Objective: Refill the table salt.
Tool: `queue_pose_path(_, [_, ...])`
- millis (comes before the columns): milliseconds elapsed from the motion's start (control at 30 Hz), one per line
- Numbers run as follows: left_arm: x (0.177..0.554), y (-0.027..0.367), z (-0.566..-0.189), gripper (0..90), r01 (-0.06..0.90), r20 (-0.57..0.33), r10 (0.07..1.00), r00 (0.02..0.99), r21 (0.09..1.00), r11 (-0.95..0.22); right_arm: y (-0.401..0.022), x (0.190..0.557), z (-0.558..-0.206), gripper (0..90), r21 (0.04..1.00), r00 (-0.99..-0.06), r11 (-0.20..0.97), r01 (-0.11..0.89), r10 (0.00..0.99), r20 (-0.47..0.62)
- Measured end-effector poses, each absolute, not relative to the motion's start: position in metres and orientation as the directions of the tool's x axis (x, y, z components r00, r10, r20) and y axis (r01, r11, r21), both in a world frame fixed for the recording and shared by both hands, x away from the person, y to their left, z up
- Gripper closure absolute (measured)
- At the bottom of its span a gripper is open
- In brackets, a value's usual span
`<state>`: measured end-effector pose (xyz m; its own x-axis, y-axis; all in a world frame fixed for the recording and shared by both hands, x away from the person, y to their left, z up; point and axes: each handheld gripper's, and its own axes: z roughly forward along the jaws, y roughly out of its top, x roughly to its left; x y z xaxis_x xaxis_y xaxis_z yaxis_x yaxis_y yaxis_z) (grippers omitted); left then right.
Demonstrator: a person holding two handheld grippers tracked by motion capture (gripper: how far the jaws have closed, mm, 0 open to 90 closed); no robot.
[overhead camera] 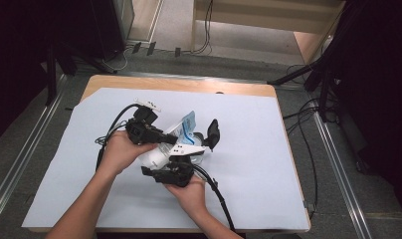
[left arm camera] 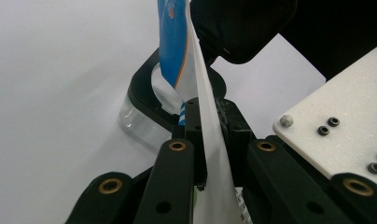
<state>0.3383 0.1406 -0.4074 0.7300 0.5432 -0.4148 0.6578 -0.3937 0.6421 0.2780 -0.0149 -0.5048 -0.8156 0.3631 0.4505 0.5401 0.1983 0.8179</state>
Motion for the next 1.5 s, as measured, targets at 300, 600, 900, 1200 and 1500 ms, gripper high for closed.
queue_pose_path(300, [0.3383,0.1402,-0.4083,88.3,0.66,-0.411,0.553,0.725,0.644,-0.387,-0.0146,0.2776,-0.5049,54.6,0.823,-0.821,0.215,0.526,0.381,0.425])
queue_pose_path(600, [0.3376,0.1385,-0.4089,88.0,0.67,-0.426,0.554,0.715,0.645,-0.368,-0.0151,0.2762,-0.504,58.7,0.828,-0.819,0.224,0.515,0.414,0.397])
queue_pose_path(900, [0.3375,0.1422,-0.4087,83.3,0.669,-0.444,0.537,0.717,0.656,-0.35,-0.017,0.2764,-0.5035,60.0,0.827,-0.814,0.197,0.527,0.396,0.424])
queue_pose_path(1200, [0.3349,0.1429,-0.4088,81.9,0.668,-0.439,0.542,0.717,0.655,-0.353,-0.0178,0.2773,-0.503,60.6,0.823,-0.81,0.181,0.538,0.38,0.446])
queue_pose_path(1500, [0.3335,0.1419,-0.4093,86.2,0.653,-0.411,0.55,0.727,0.662,-0.367,-0.0172,0.2777,-0.5036,60.5,0.828,-0.819,0.206,0.522,0.393,0.418])
